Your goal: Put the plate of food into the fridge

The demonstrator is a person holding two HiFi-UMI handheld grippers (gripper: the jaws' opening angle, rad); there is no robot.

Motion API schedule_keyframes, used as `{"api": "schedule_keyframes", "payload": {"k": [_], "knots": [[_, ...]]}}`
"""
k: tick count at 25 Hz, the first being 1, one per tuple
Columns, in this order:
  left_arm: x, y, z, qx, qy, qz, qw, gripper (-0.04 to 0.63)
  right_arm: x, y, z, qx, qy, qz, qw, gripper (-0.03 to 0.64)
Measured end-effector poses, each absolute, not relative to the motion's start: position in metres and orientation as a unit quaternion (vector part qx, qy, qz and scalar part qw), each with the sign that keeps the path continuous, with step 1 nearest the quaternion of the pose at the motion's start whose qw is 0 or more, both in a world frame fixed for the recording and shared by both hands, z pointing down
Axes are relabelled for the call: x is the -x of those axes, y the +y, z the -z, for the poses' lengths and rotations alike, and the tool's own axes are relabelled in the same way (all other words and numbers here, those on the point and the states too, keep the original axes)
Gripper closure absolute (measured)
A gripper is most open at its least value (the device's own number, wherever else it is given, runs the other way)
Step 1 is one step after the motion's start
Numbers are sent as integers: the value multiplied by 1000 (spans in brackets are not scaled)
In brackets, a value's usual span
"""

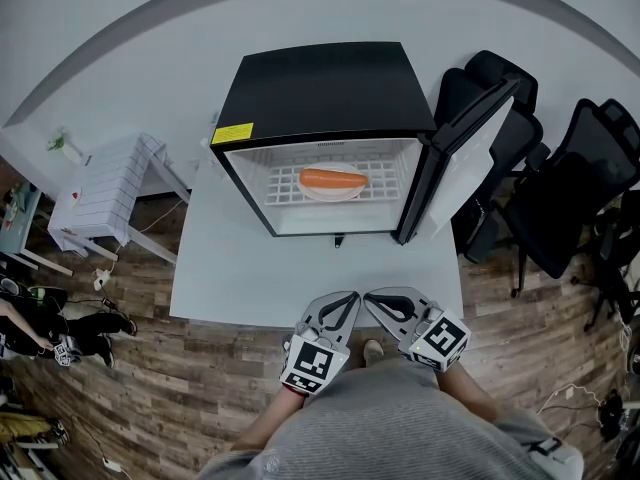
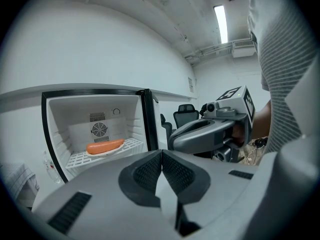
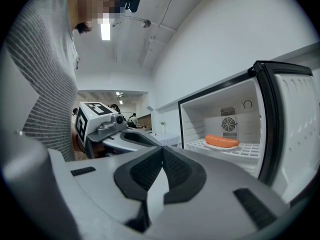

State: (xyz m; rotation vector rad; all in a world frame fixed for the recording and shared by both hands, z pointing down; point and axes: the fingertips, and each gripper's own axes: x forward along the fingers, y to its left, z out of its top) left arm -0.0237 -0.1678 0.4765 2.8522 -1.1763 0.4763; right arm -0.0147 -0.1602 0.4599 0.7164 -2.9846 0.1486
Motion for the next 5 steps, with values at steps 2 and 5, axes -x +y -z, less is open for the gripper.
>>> {"api": "schedule_keyframes", "payload": {"k": [2, 5], "knots": [[23, -168, -476, -914, -376, -152, 10, 584, 14, -161, -460, -234, -970, -48, 36, 604], [23, -170, -476, -914, -375, -153, 10, 584, 14, -162, -460, -236, -970, -49, 38, 604]]}}
